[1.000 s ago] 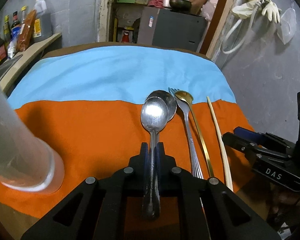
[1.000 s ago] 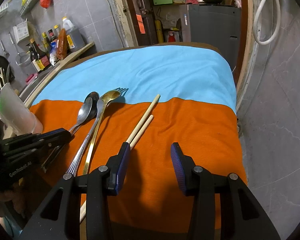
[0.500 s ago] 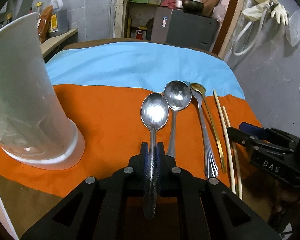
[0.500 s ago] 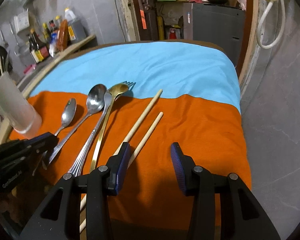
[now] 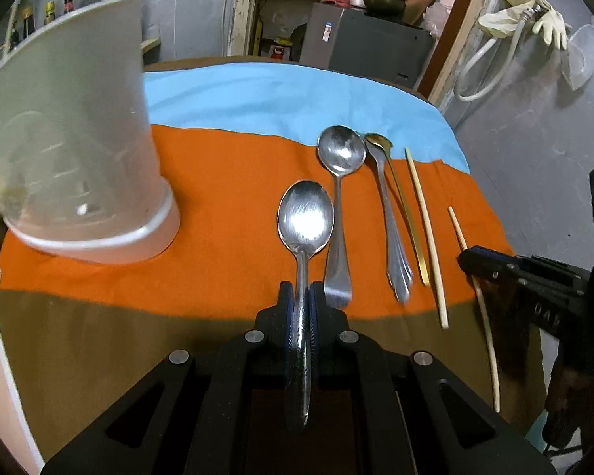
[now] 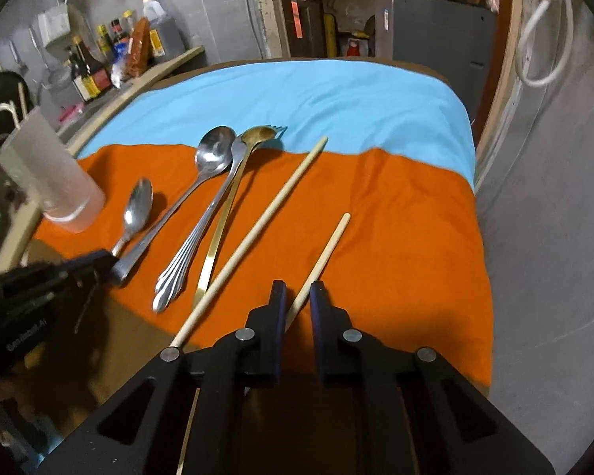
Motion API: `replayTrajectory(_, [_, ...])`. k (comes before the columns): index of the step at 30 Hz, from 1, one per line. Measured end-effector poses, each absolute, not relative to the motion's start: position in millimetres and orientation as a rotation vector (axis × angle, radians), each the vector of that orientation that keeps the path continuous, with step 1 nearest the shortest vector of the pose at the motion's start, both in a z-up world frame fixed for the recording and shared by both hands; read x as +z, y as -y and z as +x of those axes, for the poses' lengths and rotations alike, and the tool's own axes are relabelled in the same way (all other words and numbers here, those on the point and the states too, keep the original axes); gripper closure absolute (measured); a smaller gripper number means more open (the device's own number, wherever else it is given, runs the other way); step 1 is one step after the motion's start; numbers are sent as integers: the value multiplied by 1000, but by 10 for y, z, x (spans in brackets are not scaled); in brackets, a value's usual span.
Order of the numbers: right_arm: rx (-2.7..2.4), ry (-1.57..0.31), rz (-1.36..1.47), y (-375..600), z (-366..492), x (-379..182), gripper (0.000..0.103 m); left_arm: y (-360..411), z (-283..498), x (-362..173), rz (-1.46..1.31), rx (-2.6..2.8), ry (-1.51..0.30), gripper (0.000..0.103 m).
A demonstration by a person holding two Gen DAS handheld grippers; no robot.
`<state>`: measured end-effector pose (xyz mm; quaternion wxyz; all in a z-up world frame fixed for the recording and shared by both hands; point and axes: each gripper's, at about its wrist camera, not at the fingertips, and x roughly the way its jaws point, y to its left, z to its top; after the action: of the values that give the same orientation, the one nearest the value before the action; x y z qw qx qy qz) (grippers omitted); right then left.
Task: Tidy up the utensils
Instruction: 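Close the left tool on the spoon handle while the right tool grasps the chopstick, then lift spoon and chopstick and carry both over the white caddy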
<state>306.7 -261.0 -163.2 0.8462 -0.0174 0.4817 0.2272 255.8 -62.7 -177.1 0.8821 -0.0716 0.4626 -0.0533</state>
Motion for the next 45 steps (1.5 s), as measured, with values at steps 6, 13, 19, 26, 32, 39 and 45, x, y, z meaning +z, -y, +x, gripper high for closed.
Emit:
replayTrajectory(6, [481,-1036,33,2596,3177,-1660,91,653,2680,-1774,-140,-118,-1000,95])
replayTrajectory(13, [475,-1030,27,2515,3277,-1663,89,705,2911,-1780,-82,-131,-1008,76])
replayTrajectory(19, [482,-1023,35,2545,3278,-1671,89,761,3041,-1807,-39,-130,-985,61])
replayTrajectory(26, [469,-1010,28,2545,3289,-1676,89,829,3155,-1844,26,-92,-984,61])
replayTrajectory(32, [402,-1009,-119,2347,3338,-1658,89,821,3145,-1859,45,-76,-970,74])
replayTrajectory(39, [392,-1047,20,2486,3393,-1658,98,633,3021,-1766,-94,-149,-926,74])
replayTrajectory(45, [455,-919,296,2902,3156,-1521,100,614,2723,-1531,-128,-191,-790,74])
